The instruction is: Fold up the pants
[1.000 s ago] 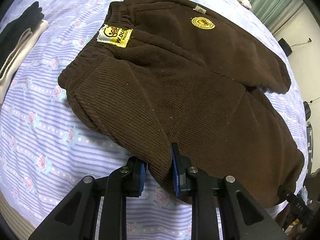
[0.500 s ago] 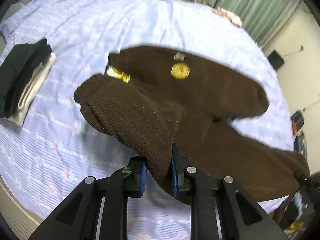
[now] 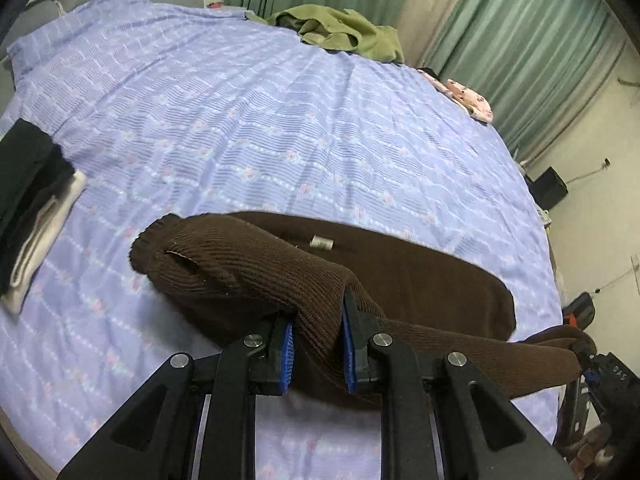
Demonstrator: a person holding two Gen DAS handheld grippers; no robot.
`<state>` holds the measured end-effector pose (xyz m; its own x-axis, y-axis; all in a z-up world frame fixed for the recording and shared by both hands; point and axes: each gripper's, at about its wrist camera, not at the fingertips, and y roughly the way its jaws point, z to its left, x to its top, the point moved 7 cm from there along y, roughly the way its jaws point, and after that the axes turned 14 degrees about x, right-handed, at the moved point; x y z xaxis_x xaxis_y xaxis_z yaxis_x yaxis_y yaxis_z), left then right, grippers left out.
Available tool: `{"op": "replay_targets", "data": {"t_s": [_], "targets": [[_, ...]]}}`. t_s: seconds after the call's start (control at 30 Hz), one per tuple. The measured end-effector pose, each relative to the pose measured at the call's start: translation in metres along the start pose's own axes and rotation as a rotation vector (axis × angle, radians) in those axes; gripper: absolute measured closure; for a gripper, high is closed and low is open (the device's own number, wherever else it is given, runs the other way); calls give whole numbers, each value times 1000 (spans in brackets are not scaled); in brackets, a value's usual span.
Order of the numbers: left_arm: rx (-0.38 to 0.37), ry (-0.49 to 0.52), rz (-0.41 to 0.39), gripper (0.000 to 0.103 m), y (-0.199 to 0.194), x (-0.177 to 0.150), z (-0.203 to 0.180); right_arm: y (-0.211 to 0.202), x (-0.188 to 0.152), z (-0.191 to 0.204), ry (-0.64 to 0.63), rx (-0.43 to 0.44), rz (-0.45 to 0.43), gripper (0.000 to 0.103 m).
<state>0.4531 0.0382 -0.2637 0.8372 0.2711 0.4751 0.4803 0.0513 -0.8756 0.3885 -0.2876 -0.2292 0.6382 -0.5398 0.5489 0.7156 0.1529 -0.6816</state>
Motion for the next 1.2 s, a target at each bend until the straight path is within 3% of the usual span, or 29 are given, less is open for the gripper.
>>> {"op": "replay_targets", "data": {"t_s": [0.2, 0.43, 0.5, 0.53, 0.57, 0.6, 0.67, 0.7, 0.8, 0.87, 0.9, 1.0, 1.07, 1.2], "targets": [[31, 7, 49, 81, 58, 31, -16, 73, 24, -12, 4, -41, 36, 87], [91, 42, 141, 74, 107, 36, -21, 134, 32, -22, 8, -81, 107, 84], [87, 37, 153, 68, 104, 38, -22, 139, 33, -21, 13, -75, 116, 76], [74, 33, 146, 55, 97, 40, -22, 138, 35, -19, 8, -77, 110, 63], [66, 32, 119, 46, 86, 42, -23, 133, 37, -16, -4, -77, 94, 43], [67, 37, 64, 31, 70, 47, -23, 127, 38, -12, -13, -76, 77, 34], [84, 67, -58, 20, 38, 57, -23, 105, 44, -3, -39, -75, 14, 29], [83, 99, -137, 17, 16, 63, -24, 96, 46, 2, -53, -75, -10, 29], [36, 216, -237, 16, -16, 69, -34, 62, 51, 20, -117, -38, -57, 29], [-47, 370, -277, 15, -28, 67, -50, 39, 48, 26, -187, -46, -82, 24], [-96, 494, -285, 15, -30, 63, -64, 30, 45, 25, -214, -56, -85, 23], [-175, 734, -266, 15, -19, 47, -96, 14, 27, 11, -278, -91, -47, 23], [-218, 843, -201, 15, 0, 33, -116, 12, 12, -5, -302, -127, -2, 23], [-275, 966, -107, 16, 33, 9, -156, 24, -7, -41, -325, -159, 65, 23]]}}
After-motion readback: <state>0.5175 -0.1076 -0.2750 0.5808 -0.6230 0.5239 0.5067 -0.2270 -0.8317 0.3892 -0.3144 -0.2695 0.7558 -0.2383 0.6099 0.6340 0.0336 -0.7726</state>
